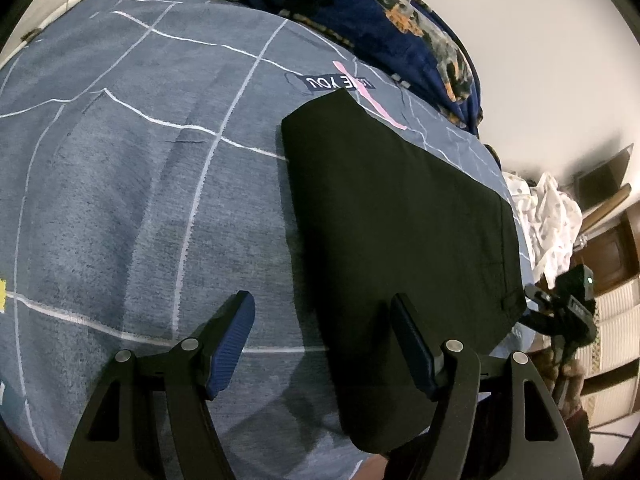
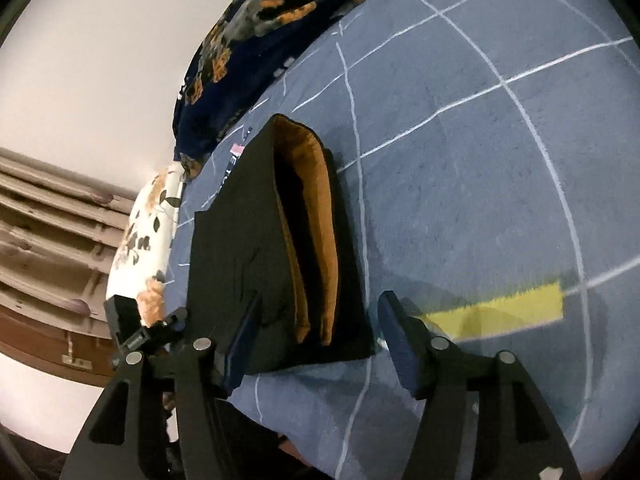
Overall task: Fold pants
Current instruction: 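Keep holding the folded edge with the right gripper while the left gripper withdraws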
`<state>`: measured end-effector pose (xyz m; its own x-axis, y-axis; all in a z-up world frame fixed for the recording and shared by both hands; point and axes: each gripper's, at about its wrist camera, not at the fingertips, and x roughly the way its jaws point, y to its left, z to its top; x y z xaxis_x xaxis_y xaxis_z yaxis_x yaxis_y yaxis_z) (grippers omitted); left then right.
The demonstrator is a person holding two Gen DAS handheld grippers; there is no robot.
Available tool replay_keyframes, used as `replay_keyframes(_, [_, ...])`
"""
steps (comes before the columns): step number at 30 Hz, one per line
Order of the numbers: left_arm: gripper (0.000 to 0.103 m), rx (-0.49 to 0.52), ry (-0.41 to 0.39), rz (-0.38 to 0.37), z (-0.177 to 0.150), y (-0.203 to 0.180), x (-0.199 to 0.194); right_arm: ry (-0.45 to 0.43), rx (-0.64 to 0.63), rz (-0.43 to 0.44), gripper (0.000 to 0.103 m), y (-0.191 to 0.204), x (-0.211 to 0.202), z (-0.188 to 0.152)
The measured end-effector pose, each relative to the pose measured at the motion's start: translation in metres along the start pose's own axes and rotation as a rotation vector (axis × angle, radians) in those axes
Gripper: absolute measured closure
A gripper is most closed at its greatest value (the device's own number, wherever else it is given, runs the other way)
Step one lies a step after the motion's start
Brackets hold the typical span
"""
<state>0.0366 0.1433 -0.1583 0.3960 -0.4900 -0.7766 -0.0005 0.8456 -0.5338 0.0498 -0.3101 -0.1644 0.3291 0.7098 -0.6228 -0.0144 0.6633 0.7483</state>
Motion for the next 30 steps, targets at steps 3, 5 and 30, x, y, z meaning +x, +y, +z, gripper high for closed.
replay_keyframes(3, [0.032,0.031,0.019,-0.003,0.0,-0.003,0.001,0.042,0.036,0.057,0.044,-0.011,0.016,0.008])
replay_keyframes(5, [0.032,0.053,0.04,-0.016,0.001,-0.008,0.005,0.056,0.035,0.101,0.044,-0.012,0.022,0.009])
replay_keyframes(30, [0.023,0.351,0.033,0.062,0.004,-0.066,0.045,0.236,-0.138,0.099,0.04,0.031,0.069,0.033])
